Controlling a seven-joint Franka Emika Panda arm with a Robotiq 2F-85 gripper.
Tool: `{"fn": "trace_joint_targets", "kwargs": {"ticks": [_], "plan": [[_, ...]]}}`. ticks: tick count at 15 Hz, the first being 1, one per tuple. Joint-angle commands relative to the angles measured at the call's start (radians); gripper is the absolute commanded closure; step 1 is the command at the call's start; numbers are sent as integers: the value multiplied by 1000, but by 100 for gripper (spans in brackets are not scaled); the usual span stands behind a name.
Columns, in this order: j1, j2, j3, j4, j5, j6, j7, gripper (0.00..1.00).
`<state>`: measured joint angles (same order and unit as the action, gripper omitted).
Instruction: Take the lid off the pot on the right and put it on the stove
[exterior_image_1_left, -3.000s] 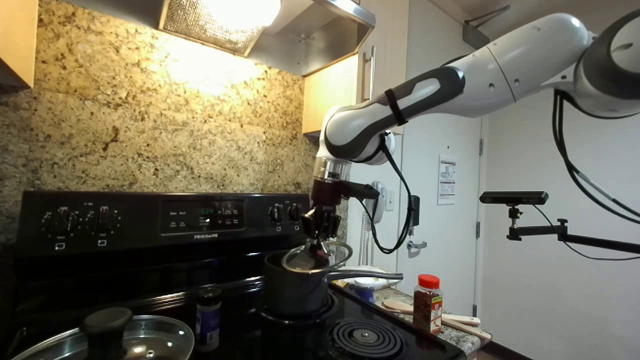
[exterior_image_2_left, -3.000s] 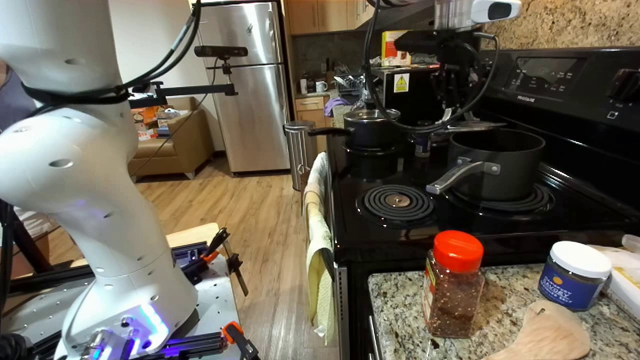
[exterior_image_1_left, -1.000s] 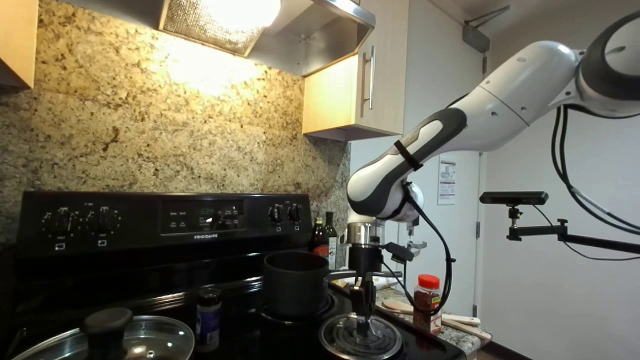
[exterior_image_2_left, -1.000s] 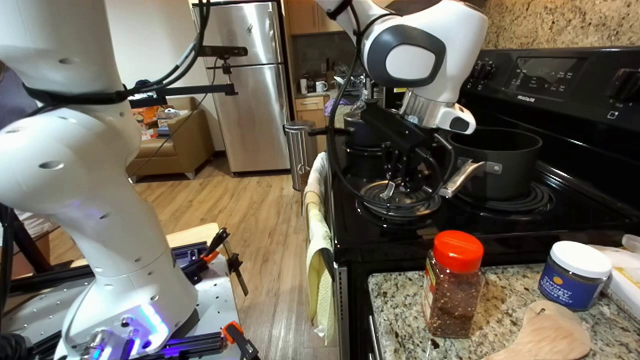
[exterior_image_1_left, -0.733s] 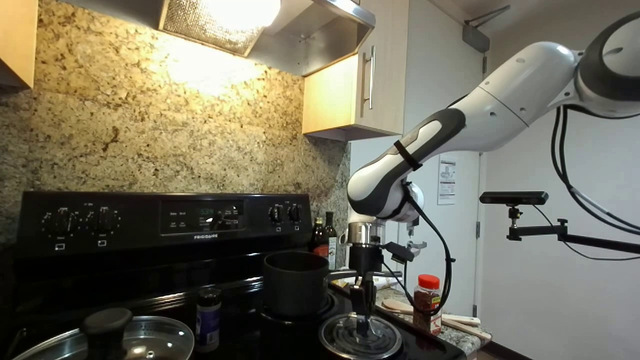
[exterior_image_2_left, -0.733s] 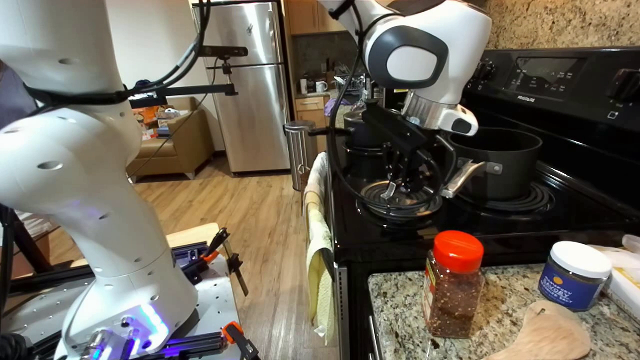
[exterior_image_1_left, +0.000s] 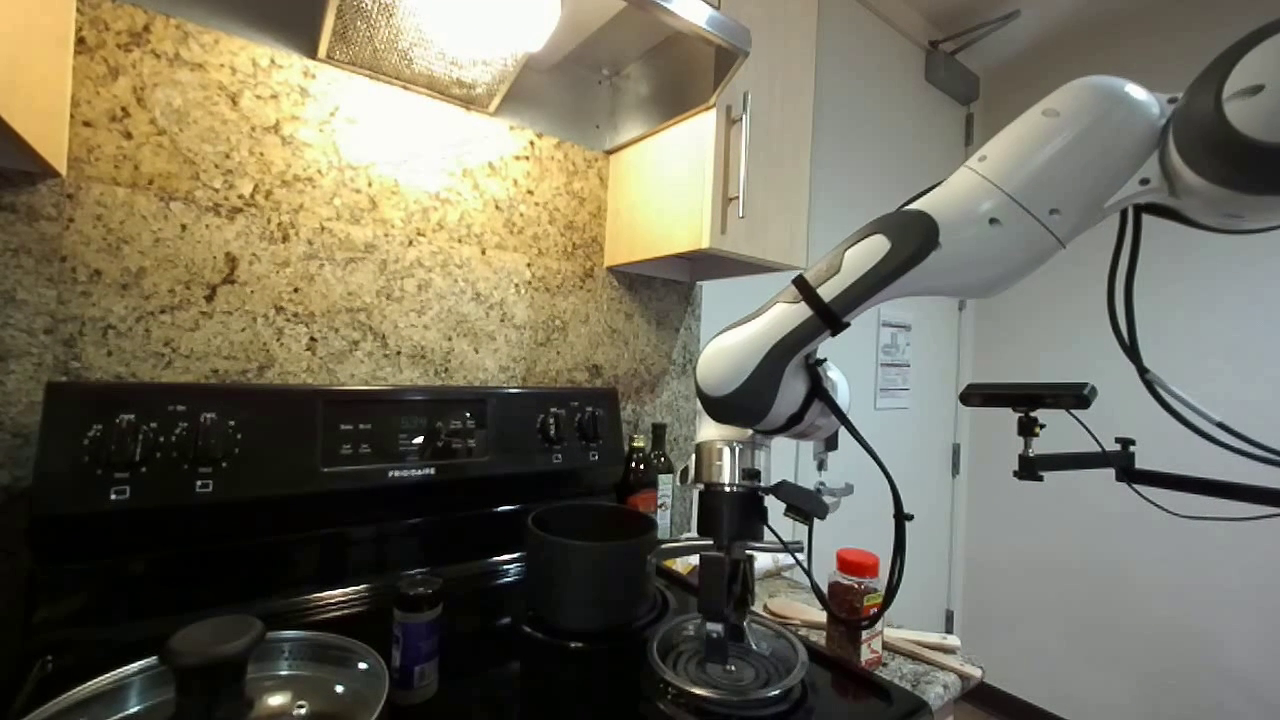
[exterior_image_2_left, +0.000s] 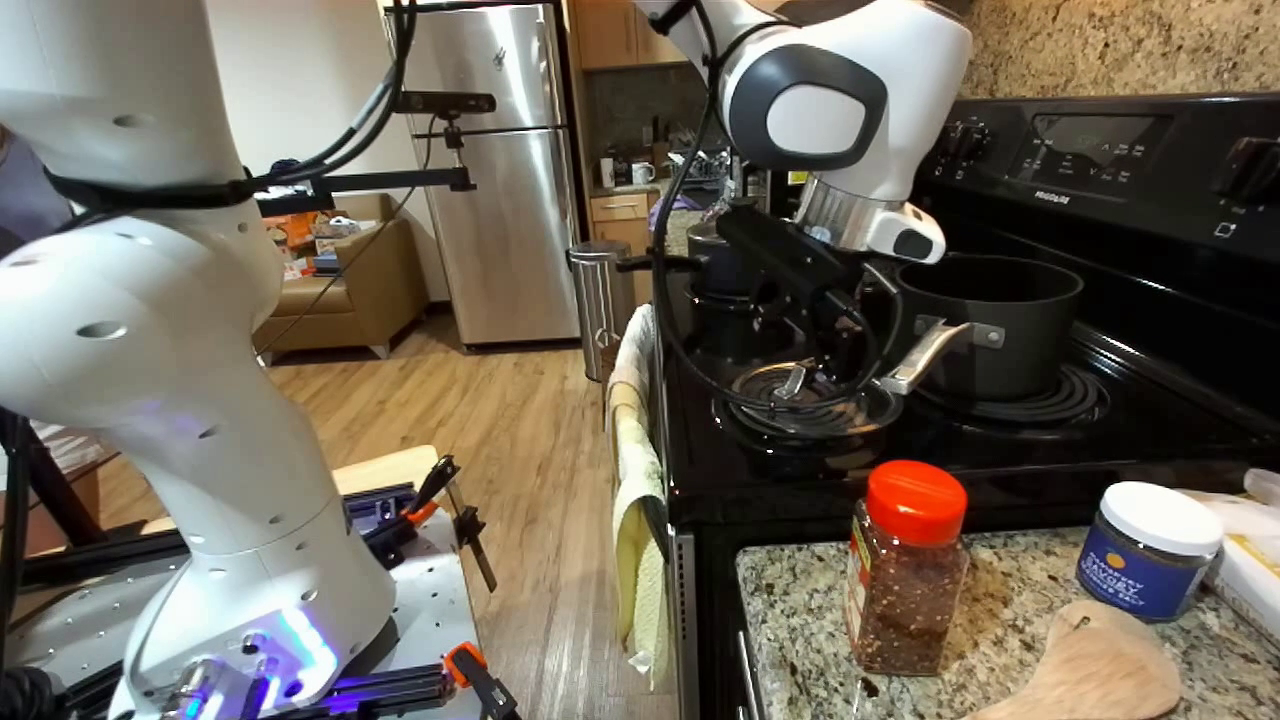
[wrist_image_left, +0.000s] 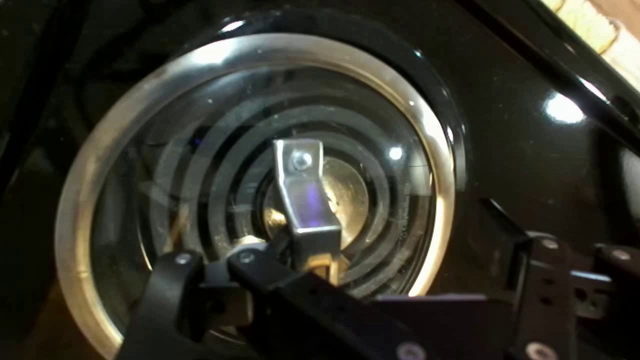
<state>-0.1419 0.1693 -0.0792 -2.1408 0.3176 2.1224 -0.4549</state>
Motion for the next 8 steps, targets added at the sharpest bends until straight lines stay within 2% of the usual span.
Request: {"fn": "trace_joint_targets", "kwargs": {"ticks": [1,5,8], "plan": [[31,-93,18,-62,-66,16,66,0],[56,-111,24,-62,-115,5,120,0],[52,-89,17,-41,-98,-25,128,0]]}}
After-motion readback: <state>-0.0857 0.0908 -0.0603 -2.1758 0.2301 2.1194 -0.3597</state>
